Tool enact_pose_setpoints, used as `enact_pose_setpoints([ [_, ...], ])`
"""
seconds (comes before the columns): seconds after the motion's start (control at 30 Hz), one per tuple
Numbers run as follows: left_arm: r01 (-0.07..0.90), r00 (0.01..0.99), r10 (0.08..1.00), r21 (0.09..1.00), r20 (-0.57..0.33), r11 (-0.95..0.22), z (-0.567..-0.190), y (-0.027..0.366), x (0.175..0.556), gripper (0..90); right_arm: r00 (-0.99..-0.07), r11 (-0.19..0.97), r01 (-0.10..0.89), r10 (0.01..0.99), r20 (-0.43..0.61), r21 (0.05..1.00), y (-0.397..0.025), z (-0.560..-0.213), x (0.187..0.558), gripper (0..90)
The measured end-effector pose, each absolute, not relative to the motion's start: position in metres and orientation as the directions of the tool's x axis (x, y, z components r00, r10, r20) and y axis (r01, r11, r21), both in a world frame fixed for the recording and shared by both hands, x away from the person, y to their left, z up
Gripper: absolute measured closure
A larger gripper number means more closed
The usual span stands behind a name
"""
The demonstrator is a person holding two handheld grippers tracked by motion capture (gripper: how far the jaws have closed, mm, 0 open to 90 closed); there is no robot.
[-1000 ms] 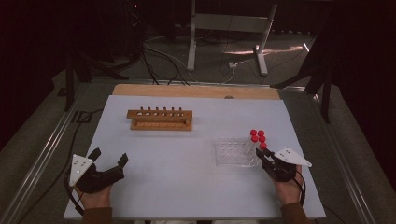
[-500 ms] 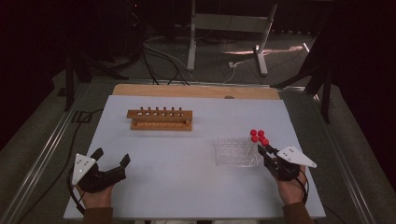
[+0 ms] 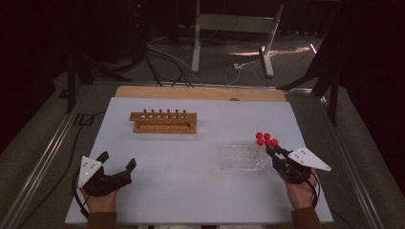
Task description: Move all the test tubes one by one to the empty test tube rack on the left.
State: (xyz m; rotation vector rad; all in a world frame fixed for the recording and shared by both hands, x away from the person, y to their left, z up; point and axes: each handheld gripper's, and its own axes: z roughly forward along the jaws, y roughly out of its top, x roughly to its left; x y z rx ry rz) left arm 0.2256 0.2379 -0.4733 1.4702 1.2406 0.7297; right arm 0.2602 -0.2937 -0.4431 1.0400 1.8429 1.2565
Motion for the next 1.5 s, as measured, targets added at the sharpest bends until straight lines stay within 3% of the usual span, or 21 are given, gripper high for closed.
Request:
enact_pose_setpoints([
  [0.17,0.359,0.308,0.937,0.932,-0.163,0.044,-0.475,0.221,0.236,0.7,-0.464,0.206,0.237,0.883,-0.076,0.95,-0.294,-0.439,0.259,74.4],
  [0.97,0.314,0.623,0.771,0.944,-0.127,-0.098,-0.439,0.096,0.257,0.8,-0.595,0.175,0.263,0.803,0.017,0.949,-0.268,-0.435,0.248,74.4],
  [1.5,0.306,0.73,0.668,0.943,-0.143,-0.132,-0.424,0.051,0.263,3.0,-0.689,0.23,0.263,0.725,0.016,0.937,-0.245,-0.437,0.244,74.4],
])
